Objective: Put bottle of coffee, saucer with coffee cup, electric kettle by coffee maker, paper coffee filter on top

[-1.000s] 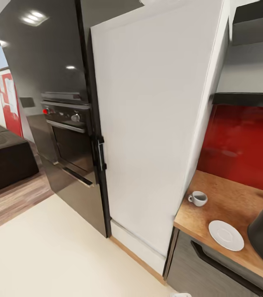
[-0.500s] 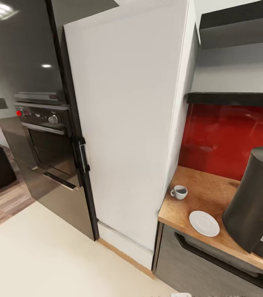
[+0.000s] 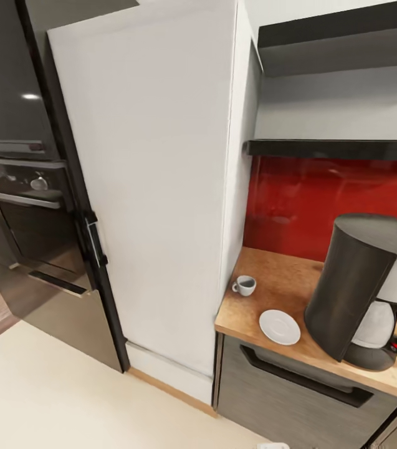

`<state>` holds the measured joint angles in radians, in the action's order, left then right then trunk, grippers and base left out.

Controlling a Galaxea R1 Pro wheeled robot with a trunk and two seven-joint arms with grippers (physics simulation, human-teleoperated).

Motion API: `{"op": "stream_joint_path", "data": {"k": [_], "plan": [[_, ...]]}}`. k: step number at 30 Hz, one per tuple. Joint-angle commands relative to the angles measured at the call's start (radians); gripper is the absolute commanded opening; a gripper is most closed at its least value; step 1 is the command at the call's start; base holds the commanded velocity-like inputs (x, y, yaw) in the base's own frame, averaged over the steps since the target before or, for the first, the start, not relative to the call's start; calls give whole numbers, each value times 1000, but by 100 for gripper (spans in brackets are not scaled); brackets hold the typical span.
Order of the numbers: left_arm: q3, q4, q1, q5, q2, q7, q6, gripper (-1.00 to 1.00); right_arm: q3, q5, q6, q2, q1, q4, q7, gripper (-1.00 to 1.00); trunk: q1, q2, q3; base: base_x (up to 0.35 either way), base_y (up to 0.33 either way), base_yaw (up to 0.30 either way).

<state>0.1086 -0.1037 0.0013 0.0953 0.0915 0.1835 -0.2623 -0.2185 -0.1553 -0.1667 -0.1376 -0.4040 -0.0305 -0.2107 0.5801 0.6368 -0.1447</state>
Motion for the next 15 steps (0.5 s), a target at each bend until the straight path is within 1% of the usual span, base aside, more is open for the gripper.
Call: {"op": "stream_joint_path", "data": {"k": [1, 12, 15], "plan": [[1, -1, 0, 10, 0, -2, -3, 100, -8, -10, -4, 0, -1, 1, -3, 100, 0, 1, -2, 0, 0, -267], [2, -1, 0, 11, 0, -2, -3, 100, -8, -10, -4, 0, -1, 1, -3, 100, 0, 1, -2, 0, 1, -267], [2, -1, 0, 11, 0, -2, -2, 100, -8, -10, -4, 0, -1, 1, -3, 100, 0, 1, -2, -43, 89, -267]]}}
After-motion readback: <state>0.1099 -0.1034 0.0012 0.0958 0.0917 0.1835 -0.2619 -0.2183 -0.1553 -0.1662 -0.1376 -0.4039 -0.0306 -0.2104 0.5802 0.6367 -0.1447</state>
